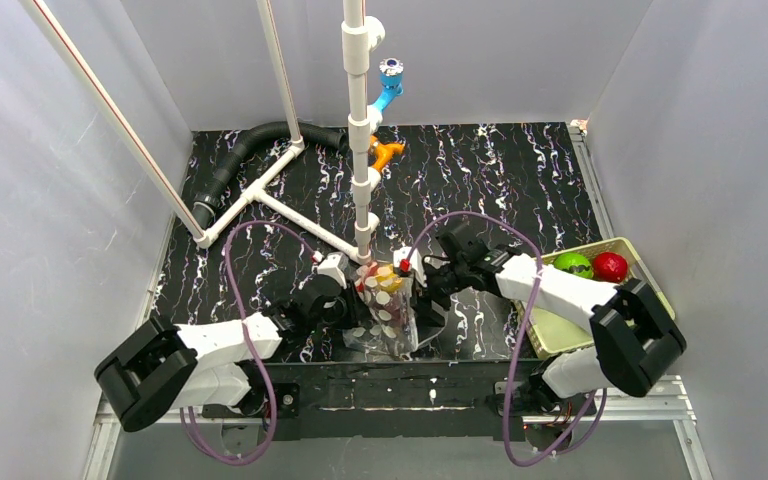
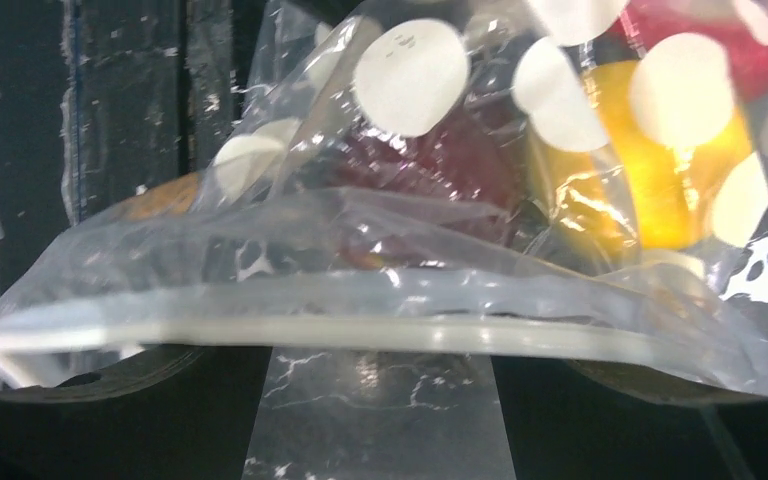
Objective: Open the zip-top bag and remove the fake food
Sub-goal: Pick up the fake fruit from the zipper food storage bag.
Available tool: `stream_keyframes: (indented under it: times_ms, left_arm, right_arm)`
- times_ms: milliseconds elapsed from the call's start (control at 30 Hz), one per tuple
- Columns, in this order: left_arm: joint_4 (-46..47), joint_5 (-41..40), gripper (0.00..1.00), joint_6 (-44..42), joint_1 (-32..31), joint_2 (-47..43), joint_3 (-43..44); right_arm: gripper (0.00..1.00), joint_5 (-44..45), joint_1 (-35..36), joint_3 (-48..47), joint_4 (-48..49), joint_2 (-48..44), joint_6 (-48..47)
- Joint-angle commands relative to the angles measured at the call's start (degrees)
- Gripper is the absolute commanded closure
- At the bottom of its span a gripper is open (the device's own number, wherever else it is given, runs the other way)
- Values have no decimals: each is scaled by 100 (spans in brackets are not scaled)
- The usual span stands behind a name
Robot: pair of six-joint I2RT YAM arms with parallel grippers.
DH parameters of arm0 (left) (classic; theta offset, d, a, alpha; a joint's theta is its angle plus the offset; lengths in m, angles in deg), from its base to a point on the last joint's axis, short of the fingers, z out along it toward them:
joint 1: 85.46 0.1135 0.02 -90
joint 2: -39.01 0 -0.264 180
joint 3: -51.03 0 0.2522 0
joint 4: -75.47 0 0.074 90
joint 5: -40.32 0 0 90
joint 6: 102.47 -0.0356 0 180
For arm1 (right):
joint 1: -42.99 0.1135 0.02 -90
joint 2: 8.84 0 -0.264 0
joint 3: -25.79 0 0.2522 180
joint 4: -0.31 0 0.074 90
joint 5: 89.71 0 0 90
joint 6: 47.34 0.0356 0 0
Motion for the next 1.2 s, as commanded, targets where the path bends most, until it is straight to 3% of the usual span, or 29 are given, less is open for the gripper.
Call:
stream_keyframes:
  times_ms: [0, 267, 600, 700, 833, 900, 1000, 1167]
  left_arm:
    - [327, 266, 79, -122, 29, 224, 204]
    - [963, 923, 80, -13, 36, 1005, 434]
    - [1468, 1140, 80, 171, 37, 1578, 531]
    - [1402, 1113, 80, 159, 37, 1507, 514]
    - [1027, 862, 80, 132, 37, 1123, 416]
    - [775, 660, 80, 111, 41, 817, 293]
    - [451, 394, 80, 85, 45, 329, 123]
    - [-17, 91, 79, 39, 80, -383, -46]
  right_arm:
    - [15, 151, 61, -383, 442, 326, 33]
    - [8, 680, 179, -397, 627, 577, 216]
    - [11, 1125, 281, -615, 538, 1092, 339]
    - [20, 1109, 286, -648, 504, 1071, 392]
    - [54, 1152, 273, -723, 264, 870, 252]
    - [66, 1082, 224, -711, 108, 665, 150]
    - [75, 754, 101, -721, -259, 295, -77]
    - [79, 232, -26, -980, -1214, -81, -578]
